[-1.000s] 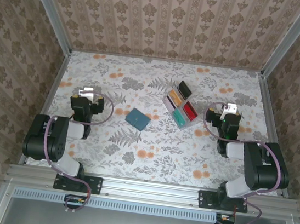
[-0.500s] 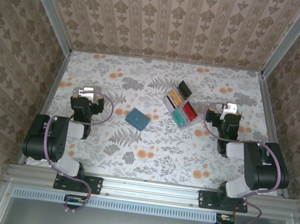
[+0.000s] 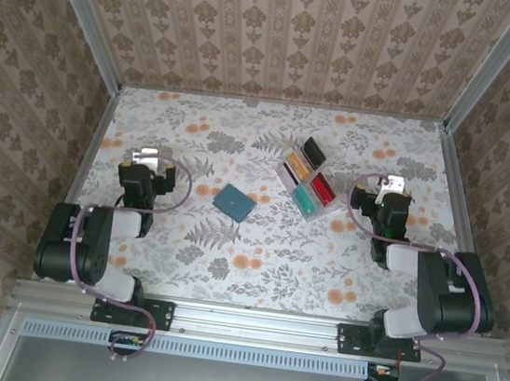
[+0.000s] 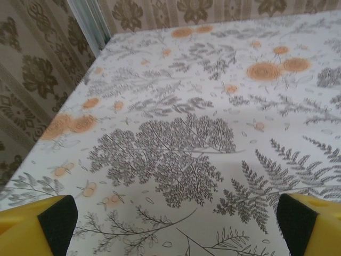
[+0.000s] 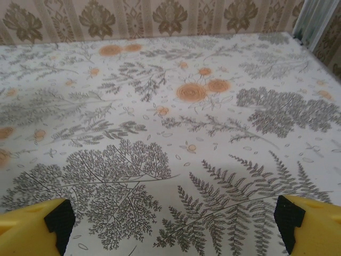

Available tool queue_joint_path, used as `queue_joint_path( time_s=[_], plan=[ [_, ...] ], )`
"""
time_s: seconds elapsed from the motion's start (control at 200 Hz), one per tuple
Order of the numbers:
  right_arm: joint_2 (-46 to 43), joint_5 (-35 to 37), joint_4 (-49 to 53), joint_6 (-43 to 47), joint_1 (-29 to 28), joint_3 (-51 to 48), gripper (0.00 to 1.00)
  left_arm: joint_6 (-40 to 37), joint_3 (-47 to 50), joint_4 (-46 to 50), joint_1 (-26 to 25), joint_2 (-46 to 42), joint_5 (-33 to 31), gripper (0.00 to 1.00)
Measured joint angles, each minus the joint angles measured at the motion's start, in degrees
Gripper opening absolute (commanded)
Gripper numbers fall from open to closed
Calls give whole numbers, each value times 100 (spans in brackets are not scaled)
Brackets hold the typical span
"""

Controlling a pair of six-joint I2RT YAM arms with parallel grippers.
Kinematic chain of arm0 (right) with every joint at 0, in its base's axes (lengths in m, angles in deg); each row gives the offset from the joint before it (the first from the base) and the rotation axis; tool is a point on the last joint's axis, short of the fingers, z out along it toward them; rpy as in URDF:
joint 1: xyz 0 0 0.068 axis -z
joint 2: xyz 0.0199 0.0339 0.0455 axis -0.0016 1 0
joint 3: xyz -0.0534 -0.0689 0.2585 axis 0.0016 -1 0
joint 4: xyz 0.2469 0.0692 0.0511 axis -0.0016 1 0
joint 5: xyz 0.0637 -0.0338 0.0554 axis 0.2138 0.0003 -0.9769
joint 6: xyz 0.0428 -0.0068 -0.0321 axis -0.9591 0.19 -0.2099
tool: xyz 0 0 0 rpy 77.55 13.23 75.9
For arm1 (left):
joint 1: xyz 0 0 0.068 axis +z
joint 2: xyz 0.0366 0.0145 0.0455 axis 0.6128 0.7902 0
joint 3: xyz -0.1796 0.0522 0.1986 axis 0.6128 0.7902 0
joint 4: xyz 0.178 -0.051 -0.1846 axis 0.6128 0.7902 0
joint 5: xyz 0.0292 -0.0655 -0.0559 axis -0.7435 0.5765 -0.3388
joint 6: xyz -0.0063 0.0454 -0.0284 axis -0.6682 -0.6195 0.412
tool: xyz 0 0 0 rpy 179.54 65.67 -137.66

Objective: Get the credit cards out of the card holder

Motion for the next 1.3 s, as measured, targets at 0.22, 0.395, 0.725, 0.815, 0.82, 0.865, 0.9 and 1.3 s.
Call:
queue_joint_path(
  time_s=[0.22,0.395,0.725,0.815,0.82,0.865,0.9,1.3],
  plan=[
    [-1569,249,1941,-544,-2,796,100,402,-721,1709,-4,-1224,-26,100],
    [-2387,258,4116,-1681,-2,1609,99,1318,-1620,3547,-46,-1786,153,100],
    [-2284,-1661,6828,-3169,-278,2439,100,2837,-2428,5930,-111,-1718,1349,100],
    [-2072,-2116,6872,-3512,-570,2398,99,3047,-2428,6179,-278,-1628,1676,100],
    [-2048,-2151,6861,-3543,-595,2389,99,3060,-2428,6190,-297,-1624,1698,100],
    [-1912,-2321,6776,-3703,-745,2332,99,3147,-2426,6264,-420,-1598,1812,100],
    [-1775,-2441,6701,-3810,-861,2295,99,3211,-2424,6304,-527,-1578,1878,100],
    [227,-2820,6078,-4109,-1311,2778,93,3604,-2321,6295,-1532,-916,2105,100]
  ],
)
